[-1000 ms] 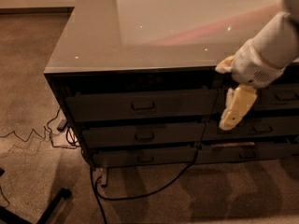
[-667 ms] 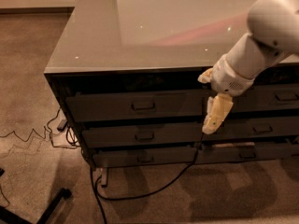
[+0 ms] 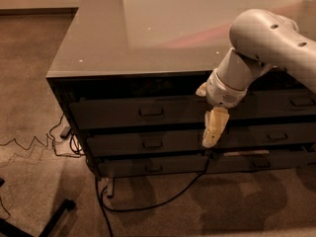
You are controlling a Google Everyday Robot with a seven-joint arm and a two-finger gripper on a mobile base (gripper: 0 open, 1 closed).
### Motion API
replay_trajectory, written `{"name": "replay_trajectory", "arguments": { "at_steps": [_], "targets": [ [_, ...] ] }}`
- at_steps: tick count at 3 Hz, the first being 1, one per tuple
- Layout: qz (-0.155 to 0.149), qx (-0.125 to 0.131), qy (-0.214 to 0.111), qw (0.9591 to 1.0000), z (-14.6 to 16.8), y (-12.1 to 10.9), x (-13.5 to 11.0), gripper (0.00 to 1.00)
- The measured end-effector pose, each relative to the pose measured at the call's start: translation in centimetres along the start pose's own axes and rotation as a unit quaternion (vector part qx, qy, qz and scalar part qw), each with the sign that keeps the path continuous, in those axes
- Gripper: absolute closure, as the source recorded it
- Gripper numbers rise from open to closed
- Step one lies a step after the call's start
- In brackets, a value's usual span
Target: Open top drawer
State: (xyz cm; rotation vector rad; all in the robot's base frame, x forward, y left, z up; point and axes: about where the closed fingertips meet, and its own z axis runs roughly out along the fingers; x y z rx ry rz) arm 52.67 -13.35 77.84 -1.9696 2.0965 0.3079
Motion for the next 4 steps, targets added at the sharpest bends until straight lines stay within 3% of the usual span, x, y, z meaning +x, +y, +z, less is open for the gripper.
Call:
{"name": "replay_trajectory", "arguments": {
  "at_steps": [1,2,4],
  "targets": [
    [-0.023,-0.008,-0.006,0.9997,1.7,0.2,-1.1,0.0],
    [-0.059,0.002,-0.032,0.9977,2.8,0.9,-3.7,0.0],
    [-0.108,-0.019,-0.054,0.9925,7.6,-2.6,-9.0,0.0]
  ]
}}
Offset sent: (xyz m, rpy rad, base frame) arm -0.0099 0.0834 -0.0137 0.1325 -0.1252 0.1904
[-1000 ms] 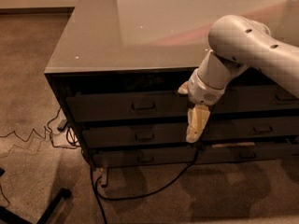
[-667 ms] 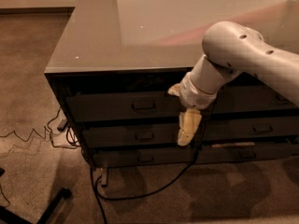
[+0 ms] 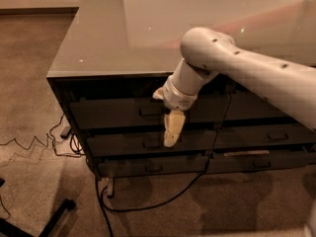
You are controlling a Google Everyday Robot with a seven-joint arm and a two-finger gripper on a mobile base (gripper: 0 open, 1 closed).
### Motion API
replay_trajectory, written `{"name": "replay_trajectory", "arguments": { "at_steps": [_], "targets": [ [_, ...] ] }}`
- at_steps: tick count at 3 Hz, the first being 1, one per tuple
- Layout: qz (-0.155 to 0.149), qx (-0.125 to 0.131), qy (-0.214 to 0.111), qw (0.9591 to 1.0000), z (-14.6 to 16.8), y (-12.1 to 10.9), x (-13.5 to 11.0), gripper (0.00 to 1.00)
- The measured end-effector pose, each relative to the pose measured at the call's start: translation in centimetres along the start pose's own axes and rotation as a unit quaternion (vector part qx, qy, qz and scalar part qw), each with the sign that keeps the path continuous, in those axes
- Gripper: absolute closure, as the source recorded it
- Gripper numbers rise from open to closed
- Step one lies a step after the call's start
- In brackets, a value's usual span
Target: Open top drawer
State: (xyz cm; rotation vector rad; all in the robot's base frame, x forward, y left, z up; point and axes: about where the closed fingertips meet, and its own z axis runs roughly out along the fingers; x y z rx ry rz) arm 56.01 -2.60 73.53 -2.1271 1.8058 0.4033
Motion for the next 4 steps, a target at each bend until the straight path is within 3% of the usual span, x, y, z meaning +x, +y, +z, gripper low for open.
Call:
{"name": "replay_trajectory", "arguments": {
  "at_steps": [1,2,4],
  "targets": [
    [0.002,-0.012,0.013,0.9998,2.2,-2.8,0.2,0.0],
    [0.025,-0.014,0.028,0.9992,2.9,-5.5,2.2,0.0],
    [0.085,-0.011,0.049,0.9951,2.7,-6.8,8.6,0.0]
  ]
}}
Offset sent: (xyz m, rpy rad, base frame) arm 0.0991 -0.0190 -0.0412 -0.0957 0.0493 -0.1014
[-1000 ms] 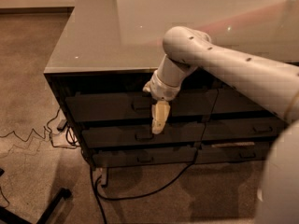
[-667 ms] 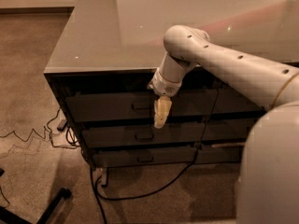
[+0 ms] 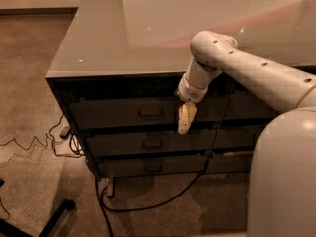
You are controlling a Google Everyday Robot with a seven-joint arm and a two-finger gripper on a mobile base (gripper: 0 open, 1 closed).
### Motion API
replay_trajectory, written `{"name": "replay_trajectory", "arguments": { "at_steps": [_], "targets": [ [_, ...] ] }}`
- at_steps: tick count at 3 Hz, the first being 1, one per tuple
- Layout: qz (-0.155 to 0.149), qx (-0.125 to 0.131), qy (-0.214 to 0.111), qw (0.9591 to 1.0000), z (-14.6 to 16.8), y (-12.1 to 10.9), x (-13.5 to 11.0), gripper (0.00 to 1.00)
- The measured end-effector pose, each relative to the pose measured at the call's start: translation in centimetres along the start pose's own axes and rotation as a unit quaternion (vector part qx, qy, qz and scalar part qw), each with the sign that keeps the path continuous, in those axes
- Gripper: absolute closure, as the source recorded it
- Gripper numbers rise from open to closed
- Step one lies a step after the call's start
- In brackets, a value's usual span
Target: Open top drawer
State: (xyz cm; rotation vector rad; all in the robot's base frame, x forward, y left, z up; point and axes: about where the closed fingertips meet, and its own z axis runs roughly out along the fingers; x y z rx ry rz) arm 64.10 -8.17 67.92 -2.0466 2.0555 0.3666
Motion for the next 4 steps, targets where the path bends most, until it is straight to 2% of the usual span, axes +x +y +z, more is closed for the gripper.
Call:
{"name": "replay_trajectory", "arguments": {
  "at_steps": [1,2,3,4],
  "targets": [
    [0.031,-0.005,0.012,0.9994,0.9,0.3,2.3,0.0],
    [0.033,-0.005,0.011,0.9994,1.3,-0.2,2.2,0.0],
    [0.017,0.002,0.003,0.9999,1.1,-1.5,1.3,0.0],
    [0.009,0.001,0.005,0.9999,1.3,-1.6,1.1,0.19]
  ]
}}
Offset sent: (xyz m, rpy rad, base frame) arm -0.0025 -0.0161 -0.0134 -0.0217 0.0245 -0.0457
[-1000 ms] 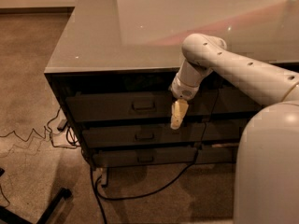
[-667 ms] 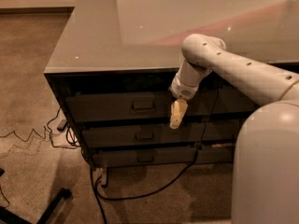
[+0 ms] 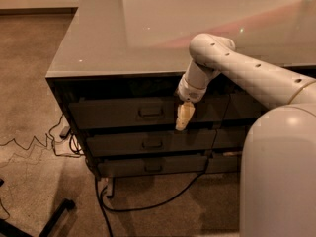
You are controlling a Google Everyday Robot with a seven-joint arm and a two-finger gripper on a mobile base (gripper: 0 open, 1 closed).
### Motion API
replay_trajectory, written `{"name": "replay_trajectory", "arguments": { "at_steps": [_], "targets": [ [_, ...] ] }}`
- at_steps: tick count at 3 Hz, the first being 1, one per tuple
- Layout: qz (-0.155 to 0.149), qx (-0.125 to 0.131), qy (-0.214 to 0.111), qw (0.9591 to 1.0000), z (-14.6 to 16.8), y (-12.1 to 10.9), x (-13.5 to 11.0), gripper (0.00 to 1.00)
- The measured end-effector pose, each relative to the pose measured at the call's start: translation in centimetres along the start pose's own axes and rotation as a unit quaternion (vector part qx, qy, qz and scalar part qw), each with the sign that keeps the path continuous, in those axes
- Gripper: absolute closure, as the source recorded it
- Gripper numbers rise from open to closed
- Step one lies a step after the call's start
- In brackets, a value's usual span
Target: Open top drawer
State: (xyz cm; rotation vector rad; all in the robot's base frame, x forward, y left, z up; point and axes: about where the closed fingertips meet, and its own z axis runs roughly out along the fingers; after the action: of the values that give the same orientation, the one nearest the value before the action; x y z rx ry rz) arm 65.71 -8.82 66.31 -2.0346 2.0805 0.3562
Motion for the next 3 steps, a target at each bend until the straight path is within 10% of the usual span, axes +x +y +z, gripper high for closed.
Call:
{"name": "replay_trajectory", "arguments": {
  "at_steps": [3],
  "targets": [
    [0.004,0.006,0.002,1.0,-1.6,0.3,0.1,0.88]
  ]
}}
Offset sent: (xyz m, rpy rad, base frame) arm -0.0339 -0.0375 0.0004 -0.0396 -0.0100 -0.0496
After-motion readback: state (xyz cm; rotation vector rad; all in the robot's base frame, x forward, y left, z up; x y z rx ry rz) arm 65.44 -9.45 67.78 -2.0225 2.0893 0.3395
